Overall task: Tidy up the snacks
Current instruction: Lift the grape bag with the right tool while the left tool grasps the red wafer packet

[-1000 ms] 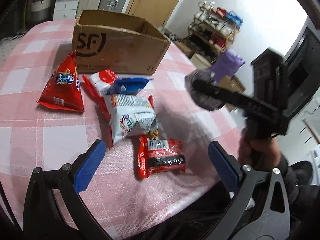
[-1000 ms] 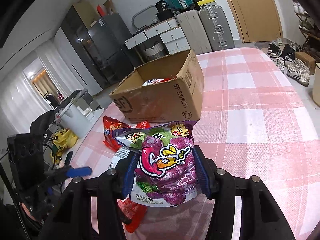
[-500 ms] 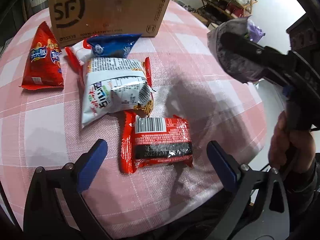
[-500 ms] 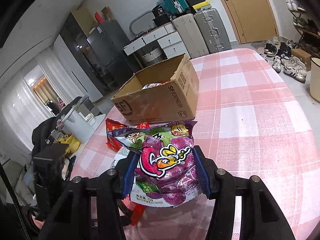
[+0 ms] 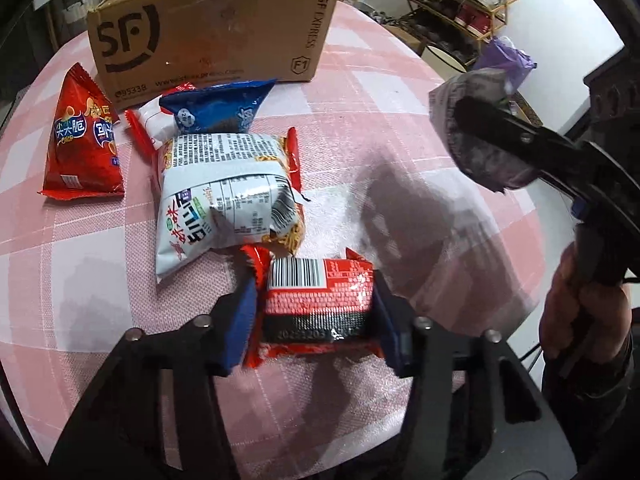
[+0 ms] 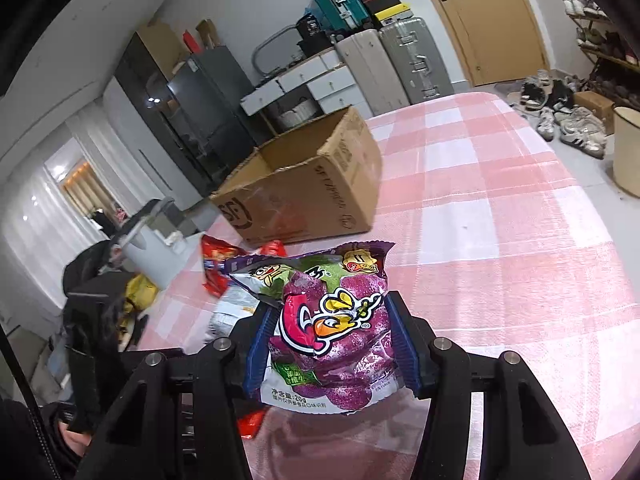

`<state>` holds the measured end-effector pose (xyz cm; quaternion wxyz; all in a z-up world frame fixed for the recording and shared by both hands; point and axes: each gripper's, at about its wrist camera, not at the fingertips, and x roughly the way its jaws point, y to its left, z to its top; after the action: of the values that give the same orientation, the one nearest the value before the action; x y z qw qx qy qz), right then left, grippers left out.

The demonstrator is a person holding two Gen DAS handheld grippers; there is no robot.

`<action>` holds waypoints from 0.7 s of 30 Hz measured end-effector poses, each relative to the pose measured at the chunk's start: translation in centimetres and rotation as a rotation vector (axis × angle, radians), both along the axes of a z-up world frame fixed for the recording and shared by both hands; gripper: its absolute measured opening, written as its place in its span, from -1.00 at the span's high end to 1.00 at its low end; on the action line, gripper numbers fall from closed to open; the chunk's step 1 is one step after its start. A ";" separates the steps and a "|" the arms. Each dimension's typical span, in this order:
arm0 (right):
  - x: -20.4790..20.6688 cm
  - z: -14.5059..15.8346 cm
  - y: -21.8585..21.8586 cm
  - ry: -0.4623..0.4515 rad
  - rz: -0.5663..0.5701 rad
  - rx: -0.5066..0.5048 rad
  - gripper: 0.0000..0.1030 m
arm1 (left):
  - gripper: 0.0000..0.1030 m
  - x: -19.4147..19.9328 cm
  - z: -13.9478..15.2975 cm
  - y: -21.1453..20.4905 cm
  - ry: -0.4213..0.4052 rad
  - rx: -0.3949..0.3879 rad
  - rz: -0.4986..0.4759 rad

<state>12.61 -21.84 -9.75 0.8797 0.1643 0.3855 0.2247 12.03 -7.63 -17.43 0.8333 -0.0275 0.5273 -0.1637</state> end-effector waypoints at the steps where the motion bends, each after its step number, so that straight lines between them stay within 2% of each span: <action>1: 0.1 -0.1 0.1 0.002 0.001 -0.006 -0.05 | 0.10 -0.1 0.1 0.0 -0.008 0.000 -0.004; 6: -0.2 0.0 0.6 0.002 0.014 -0.010 -0.05 | 0.12 -1.3 0.8 1.1 -0.015 -0.056 -0.020; 21: 0.1 0.3 2.4 0.010 0.046 -0.049 -0.06 | 0.12 -3.2 2.4 3.1 -0.056 -0.104 -0.030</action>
<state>12.70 -19.43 -9.43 0.8762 0.1351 0.3987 0.2345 8.86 -4.50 -15.03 0.8428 -0.0582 0.4948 -0.2038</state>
